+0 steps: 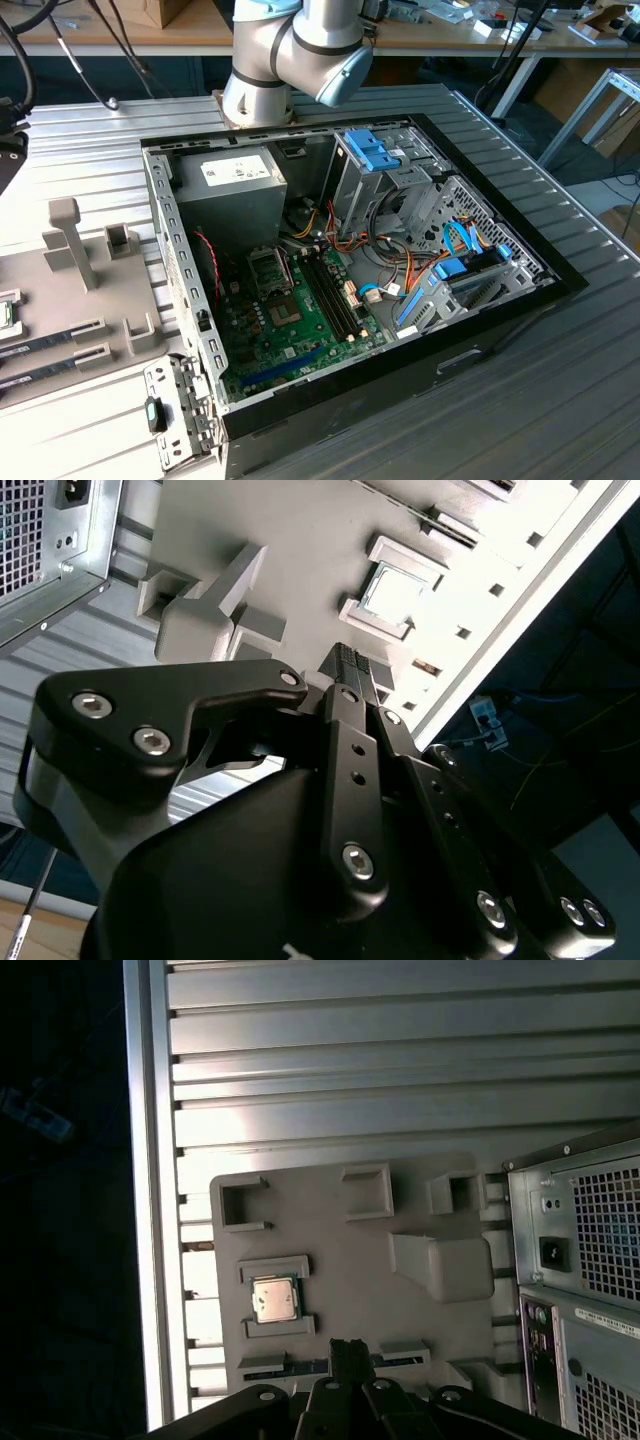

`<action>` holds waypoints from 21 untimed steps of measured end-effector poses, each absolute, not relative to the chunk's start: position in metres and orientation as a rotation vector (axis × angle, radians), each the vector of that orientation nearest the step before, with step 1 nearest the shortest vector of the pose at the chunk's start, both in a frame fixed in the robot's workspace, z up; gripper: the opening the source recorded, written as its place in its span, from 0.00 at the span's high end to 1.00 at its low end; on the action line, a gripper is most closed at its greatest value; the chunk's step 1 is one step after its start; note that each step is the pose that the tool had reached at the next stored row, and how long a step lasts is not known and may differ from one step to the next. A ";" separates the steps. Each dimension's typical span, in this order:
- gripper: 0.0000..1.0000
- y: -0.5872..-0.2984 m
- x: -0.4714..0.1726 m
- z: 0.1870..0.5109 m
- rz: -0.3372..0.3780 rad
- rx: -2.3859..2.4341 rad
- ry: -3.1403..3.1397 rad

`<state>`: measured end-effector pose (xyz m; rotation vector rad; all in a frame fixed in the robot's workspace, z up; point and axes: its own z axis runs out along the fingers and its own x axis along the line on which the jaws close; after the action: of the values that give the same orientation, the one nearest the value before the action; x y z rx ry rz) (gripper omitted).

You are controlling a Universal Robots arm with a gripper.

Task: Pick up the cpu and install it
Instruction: 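Reach for the cpu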

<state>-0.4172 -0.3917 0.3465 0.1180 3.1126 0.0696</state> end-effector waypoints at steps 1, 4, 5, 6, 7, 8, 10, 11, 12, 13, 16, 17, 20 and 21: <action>0.89 -0.392 -0.417 0.346 0.070 0.118 3.112; 0.89 -0.391 -0.418 0.345 0.070 0.118 3.113; 0.89 -0.391 -0.418 0.344 0.070 0.118 3.113; 0.89 -0.390 -0.418 0.343 0.070 0.118 3.112; 0.89 -0.390 -0.418 0.343 0.070 0.118 3.112; 0.89 -0.390 -0.418 0.342 0.070 0.118 3.113; 0.89 -0.390 -0.418 0.342 0.070 0.118 3.112; 0.89 -0.389 -0.418 0.341 0.070 0.118 3.113; 0.89 -0.389 -0.418 0.341 0.070 0.118 3.113; 0.89 -0.389 -0.418 0.340 0.070 0.118 3.113; 0.89 -0.389 -0.418 0.339 0.070 0.118 3.113; 0.89 -0.389 -0.418 0.339 0.070 0.118 3.113; 0.89 -0.389 -0.418 0.338 0.070 0.118 3.113; 0.89 -0.389 -0.419 0.338 0.070 0.118 3.113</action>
<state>-0.4185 -0.3894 0.3380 0.1180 3.1125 0.0696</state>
